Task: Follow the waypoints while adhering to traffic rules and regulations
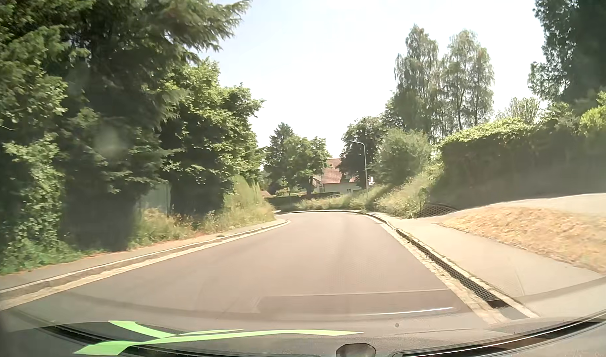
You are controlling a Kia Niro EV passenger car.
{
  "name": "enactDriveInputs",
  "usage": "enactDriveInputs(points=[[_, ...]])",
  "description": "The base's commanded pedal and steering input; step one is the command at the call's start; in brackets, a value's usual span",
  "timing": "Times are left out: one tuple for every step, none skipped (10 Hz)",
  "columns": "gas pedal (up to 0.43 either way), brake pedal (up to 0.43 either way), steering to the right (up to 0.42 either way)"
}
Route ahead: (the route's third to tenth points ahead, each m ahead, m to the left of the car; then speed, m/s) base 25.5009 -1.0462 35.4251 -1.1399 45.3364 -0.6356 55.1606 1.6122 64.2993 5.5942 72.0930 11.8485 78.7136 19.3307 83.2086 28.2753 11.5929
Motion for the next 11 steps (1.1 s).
enactDriveInputs(points=[[0.000, 0.000, 0.027], [0.000, 0.000, 0.020], [0.000, 0.000, 0.019], [0.000, 0.000, 0.020], [0.000, 0.000, 0.023], [0.000, 0.000, 0.023], [0.000, 0.000, 0.023], [0.000, 0.000, 0.021], [0.000, 0.000, 0.019], [0.000, 0.000, 0.015], [0.000, 0.000, 0.011]])
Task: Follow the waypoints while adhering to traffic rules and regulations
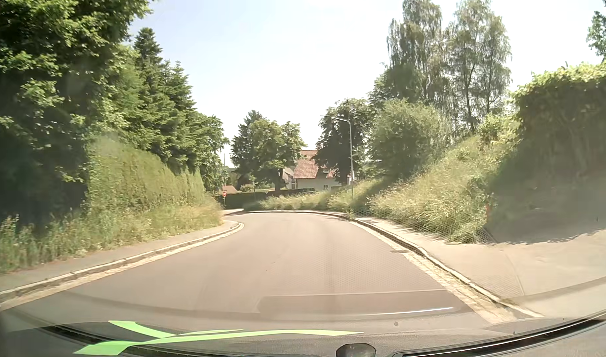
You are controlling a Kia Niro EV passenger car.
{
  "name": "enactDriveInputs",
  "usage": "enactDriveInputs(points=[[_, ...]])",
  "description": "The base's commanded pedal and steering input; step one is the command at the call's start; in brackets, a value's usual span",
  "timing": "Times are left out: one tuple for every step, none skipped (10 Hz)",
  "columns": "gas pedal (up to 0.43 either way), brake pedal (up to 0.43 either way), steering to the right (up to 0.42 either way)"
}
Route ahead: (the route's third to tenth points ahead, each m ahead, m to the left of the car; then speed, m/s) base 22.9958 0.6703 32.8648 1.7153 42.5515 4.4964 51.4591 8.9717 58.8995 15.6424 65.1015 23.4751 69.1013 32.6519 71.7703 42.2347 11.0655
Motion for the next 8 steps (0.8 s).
enactDriveInputs(points=[[0.000, 0.000, 0.008], [0.000, 0.000, 0.008], [0.000, 0.000, 0.007], [0.000, 0.000, 0.004], [0.000, 0.000, 0.002], [0.000, 0.000, 0.000], [0.000, 0.000, 0.000], [0.000, 0.000, -0.001]])
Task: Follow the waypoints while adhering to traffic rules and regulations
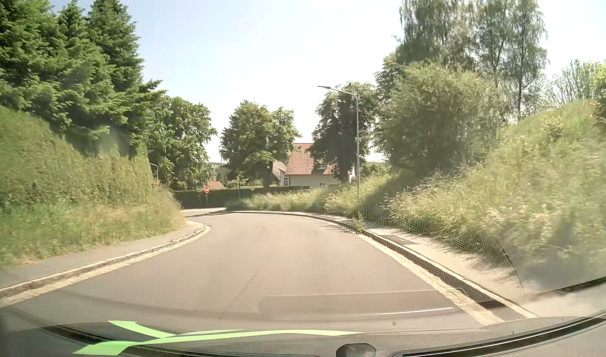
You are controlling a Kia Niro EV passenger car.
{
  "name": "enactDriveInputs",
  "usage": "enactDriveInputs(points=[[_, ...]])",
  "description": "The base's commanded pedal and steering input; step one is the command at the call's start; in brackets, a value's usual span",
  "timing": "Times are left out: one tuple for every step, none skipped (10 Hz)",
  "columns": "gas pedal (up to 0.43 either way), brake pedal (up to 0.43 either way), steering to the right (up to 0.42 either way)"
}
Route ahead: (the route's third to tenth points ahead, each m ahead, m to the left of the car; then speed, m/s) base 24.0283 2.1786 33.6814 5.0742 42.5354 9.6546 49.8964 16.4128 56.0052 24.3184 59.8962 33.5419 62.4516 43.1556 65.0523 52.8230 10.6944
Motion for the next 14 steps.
enactDriveInputs(points=[[0.000, 0.000, -0.002], [0.000, 0.000, -0.007], [0.000, 0.000, -0.015], [0.000, 0.000, -0.024], [0.000, 0.000, -0.028], [0.000, 0.000, -0.029], [0.000, 0.000, -0.029], [0.000, 0.000, -0.029], [0.000, 0.000, -0.034], [0.000, 0.000, -0.038], [0.000, 0.000, -0.042], [0.000, 0.000, -0.046], [0.000, 0.000, -0.050], [0.000, 0.000, -0.054]])
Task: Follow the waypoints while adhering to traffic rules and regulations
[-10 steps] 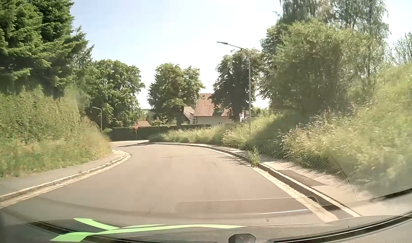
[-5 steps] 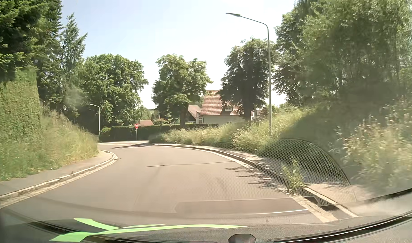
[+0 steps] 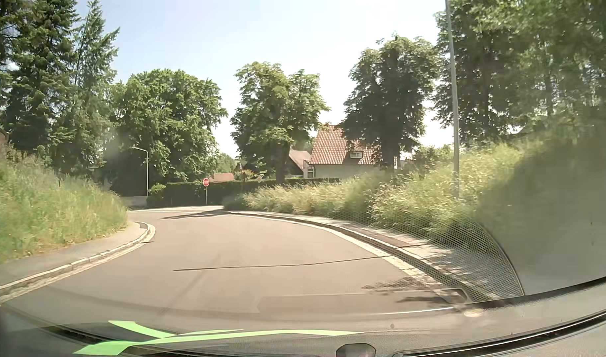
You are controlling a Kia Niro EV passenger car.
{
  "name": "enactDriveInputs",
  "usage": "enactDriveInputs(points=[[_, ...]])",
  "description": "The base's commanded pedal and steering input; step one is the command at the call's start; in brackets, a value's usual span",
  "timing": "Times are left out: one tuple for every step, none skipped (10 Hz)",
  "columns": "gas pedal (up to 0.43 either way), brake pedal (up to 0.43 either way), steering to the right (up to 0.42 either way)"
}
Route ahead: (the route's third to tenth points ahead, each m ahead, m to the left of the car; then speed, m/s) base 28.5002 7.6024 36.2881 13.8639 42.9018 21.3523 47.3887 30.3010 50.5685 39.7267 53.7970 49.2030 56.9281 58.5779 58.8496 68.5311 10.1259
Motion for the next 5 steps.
enactDriveInputs(points=[[0.000, 0.000, -0.055], [0.000, 0.000, -0.056], [0.000, 0.000, -0.059], [0.000, 0.000, -0.063], [0.059, 0.000, -0.067]])
